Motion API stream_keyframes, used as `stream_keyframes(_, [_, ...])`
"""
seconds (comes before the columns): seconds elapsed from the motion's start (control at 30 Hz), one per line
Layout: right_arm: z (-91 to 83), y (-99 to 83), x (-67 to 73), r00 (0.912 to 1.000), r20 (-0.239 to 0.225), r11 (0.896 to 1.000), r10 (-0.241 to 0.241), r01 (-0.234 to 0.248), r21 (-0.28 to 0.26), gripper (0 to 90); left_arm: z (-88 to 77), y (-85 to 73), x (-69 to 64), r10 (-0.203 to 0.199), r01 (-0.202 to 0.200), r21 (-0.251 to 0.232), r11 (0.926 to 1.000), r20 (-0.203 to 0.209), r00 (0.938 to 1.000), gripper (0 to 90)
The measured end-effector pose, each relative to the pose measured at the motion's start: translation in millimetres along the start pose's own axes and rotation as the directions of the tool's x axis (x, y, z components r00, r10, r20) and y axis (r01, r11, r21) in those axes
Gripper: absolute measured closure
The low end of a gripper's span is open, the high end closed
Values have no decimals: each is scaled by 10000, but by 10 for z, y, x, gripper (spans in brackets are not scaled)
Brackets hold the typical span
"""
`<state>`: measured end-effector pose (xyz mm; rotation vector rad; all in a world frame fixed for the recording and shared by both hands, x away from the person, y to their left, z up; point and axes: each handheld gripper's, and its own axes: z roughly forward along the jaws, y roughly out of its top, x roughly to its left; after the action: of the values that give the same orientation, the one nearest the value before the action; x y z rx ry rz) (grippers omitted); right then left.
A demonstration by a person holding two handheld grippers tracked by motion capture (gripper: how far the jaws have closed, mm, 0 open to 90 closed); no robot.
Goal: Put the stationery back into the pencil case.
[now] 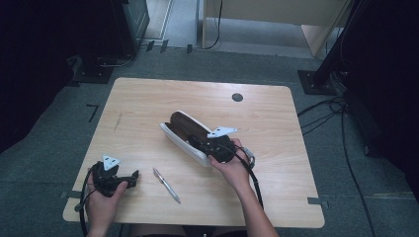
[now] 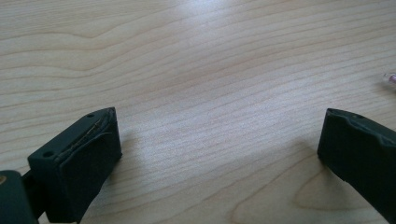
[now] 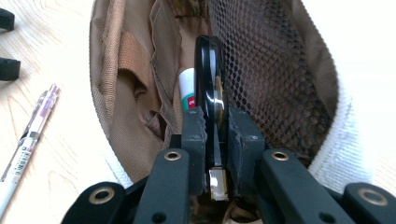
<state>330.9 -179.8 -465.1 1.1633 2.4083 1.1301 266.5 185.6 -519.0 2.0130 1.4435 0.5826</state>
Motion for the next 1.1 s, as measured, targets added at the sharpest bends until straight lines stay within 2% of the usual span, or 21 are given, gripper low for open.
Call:
stream_keyframes(0.4, [39,10,19,9999,146,9999,30,-28,-144,766,0,0,0,0,0,1,10000,1,10000,0])
stream_keyframes(0.7, [-80,27,29,9998,127,9978,139,-130,-650,786,0,0,0,4,-4,0,10000,0,10000,0])
stream_keyframes(1.1, [-325,90,117,9997,214,9885,106,-72,-1510,798,1,0,0,0,0,-12,10000,-1,10000,0])
